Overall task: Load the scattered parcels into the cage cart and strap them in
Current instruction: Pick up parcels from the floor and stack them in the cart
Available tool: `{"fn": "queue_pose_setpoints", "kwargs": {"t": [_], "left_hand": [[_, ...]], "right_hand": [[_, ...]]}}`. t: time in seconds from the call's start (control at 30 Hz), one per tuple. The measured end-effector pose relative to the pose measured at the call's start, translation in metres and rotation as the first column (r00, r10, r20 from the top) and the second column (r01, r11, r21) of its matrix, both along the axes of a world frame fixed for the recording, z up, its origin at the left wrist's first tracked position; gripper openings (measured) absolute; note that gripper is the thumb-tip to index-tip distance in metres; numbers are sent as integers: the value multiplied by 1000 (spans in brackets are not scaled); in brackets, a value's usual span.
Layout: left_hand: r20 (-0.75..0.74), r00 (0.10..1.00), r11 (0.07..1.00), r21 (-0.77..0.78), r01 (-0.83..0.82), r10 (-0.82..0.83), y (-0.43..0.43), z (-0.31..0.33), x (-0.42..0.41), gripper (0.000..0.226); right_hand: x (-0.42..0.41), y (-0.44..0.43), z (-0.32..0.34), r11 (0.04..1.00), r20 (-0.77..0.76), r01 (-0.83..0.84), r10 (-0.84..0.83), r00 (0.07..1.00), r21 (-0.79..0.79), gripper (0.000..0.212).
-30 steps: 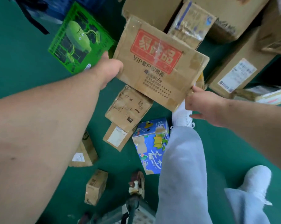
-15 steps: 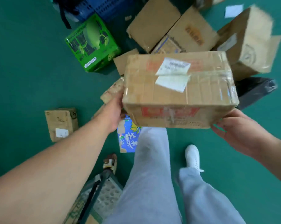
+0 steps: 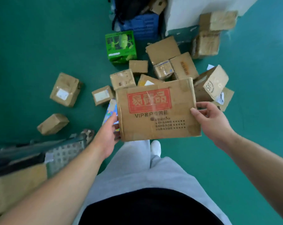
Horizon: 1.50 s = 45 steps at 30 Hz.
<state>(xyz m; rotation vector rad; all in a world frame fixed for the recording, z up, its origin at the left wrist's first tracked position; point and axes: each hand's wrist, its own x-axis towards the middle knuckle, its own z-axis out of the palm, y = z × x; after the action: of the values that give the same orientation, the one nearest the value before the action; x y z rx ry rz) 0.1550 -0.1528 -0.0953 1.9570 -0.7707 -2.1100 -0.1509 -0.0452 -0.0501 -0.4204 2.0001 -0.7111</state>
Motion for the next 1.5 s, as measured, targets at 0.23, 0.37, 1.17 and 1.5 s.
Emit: {"fn": "queue_pose_setpoints", "kwargs": {"t": [0.23, 0.37, 1.17, 1.5], "left_hand": [[99, 970, 973, -77, -217, 224, 98, 66, 115, 39], [8, 810, 809, 33, -586, 586, 148, 76, 177, 78], [42, 257, 258, -12, -966, 965, 412, 107, 533, 38], [-13, 132, 131, -33, -991, 991, 343, 87, 610, 48]], "right_hand": [[84, -3, 24, 927, 54, -375, 375, 926, -16, 11], [132, -1, 32, 788, -4, -616, 616, 788, 1, 23], [609, 88, 64, 175, -189, -983, 968, 162, 52, 34], [750, -22, 35, 49, -229, -996, 973, 30, 77, 16]]}}
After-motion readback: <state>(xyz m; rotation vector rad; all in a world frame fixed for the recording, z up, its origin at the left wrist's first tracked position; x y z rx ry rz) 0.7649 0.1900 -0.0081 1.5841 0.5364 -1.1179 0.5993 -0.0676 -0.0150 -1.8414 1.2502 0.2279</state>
